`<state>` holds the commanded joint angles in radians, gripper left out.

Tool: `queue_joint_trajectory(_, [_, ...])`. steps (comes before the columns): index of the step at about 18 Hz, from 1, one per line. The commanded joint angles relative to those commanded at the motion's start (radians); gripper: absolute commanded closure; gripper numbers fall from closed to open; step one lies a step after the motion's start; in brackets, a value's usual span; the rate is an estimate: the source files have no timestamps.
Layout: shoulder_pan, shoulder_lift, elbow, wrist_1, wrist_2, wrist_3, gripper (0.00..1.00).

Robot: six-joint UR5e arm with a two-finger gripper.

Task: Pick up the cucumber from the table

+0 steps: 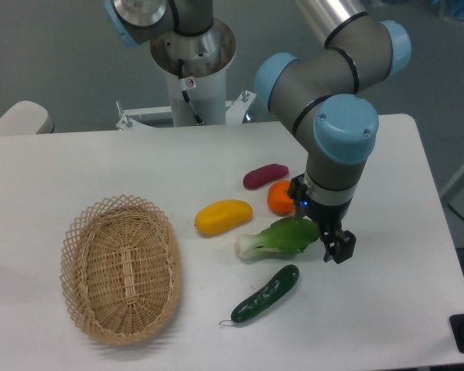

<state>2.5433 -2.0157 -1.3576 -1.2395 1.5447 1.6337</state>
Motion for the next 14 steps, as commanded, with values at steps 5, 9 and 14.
queue_joint_trajectory(5, [-0.003, 0.005, 0.006, 0.003, 0.000, 0.000, 0.00])
queue_joint_trajectory(9, [-0.017, -0.008, 0.003, 0.009, 0.002, -0.061, 0.00])
queue_joint_trajectory(14, [-0.055, -0.043, 0.023, 0.043, 0.012, -0.188, 0.00])
